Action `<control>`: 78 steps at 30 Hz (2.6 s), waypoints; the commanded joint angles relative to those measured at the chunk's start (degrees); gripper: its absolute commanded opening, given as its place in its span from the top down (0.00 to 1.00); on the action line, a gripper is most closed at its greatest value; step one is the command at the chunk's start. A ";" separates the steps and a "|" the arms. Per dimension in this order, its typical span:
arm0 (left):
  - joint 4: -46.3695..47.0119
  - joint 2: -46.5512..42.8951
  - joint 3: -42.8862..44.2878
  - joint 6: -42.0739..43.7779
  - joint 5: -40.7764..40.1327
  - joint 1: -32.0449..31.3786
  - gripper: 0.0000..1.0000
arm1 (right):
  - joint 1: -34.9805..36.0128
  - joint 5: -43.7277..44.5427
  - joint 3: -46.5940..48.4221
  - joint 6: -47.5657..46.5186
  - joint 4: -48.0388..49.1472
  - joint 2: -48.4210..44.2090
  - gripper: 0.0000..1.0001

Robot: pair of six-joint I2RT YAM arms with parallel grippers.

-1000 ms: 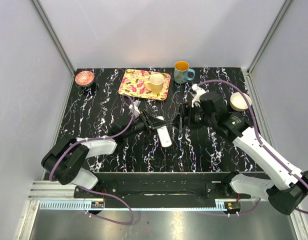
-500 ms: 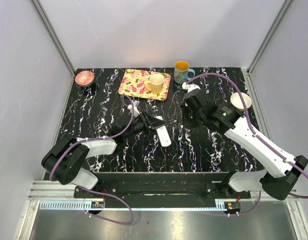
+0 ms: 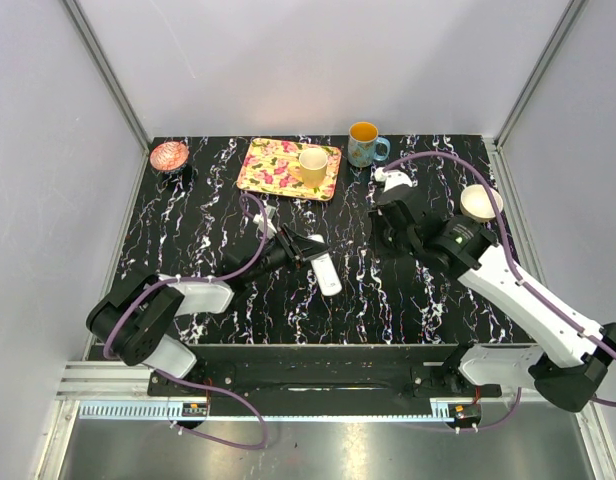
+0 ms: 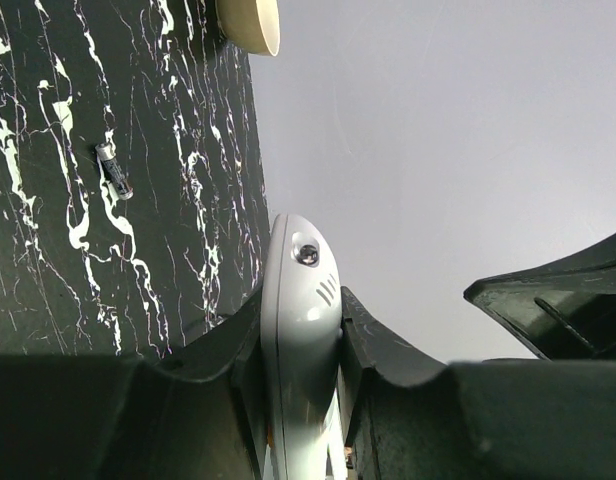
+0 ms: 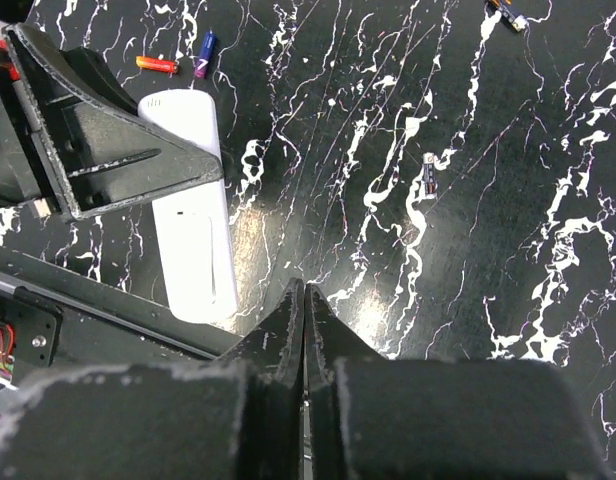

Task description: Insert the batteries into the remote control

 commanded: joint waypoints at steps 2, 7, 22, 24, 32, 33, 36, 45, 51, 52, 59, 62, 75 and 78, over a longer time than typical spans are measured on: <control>7.14 0.24 -0.36 -1.18 -1.35 0.08 1.00 | 0.15 1.68 0.34 -1.84 -2.05 3.82 1.00; 6.61 0.24 -0.18 -0.92 -1.08 0.17 1.00 | 0.67 -0.24 2.78 0.01 -5.89 5.83 0.77; 5.29 0.77 1.76 -0.56 -0.73 -0.27 1.00 | 10.86 -2.80 14.13 1.77 -9.08 15.77 0.30; 5.20 0.68 1.58 -0.48 -0.99 -0.27 1.00 | 12.27 -2.62 15.36 2.39 -9.26 17.08 0.28; 5.55 0.42 1.40 -0.48 -0.99 -0.44 1.00 | 14.38 1.24 16.77 4.32 -11.10 19.64 0.57; 5.55 0.42 1.40 -0.48 -0.99 -0.45 1.00 | 14.47 1.42 16.77 4.49 -11.36 19.64 0.57; 5.64 0.42 1.14 -0.56 -0.99 -0.44 1.00 | 14.56 1.42 16.33 4.76 -11.54 19.73 0.57; 6.08 0.25 1.40 -0.83 -1.17 -0.62 1.00 | 14.73 0.90 13.78 5.11 -10.14 20.52 0.46; 5.99 -0.28 1.40 -0.92 -0.99 -0.71 1.00 | 14.65 0.28 12.82 5.02 -9.43 21.31 0.46; 5.91 -0.20 1.49 -0.92 -0.91 -0.80 1.00 | 14.73 0.45 12.64 4.94 -9.43 21.40 0.58; 6.26 -0.28 1.14 -0.92 -0.91 -0.80 1.00 | 14.73 0.81 13.17 5.11 -9.35 21.22 0.59; 6.34 -0.28 1.14 -1.00 -0.82 -0.80 1.00 | 14.65 0.81 12.91 5.11 -9.43 21.40 0.56; 6.61 -0.20 1.14 -1.09 -0.82 -0.88 1.00 | 14.65 -0.16 11.77 5.02 -8.99 21.22 0.43; 6.78 -0.37 0.96 -1.18 -0.91 -0.88 1.00 | 14.73 -0.69 11.06 4.85 -8.82 21.49 0.43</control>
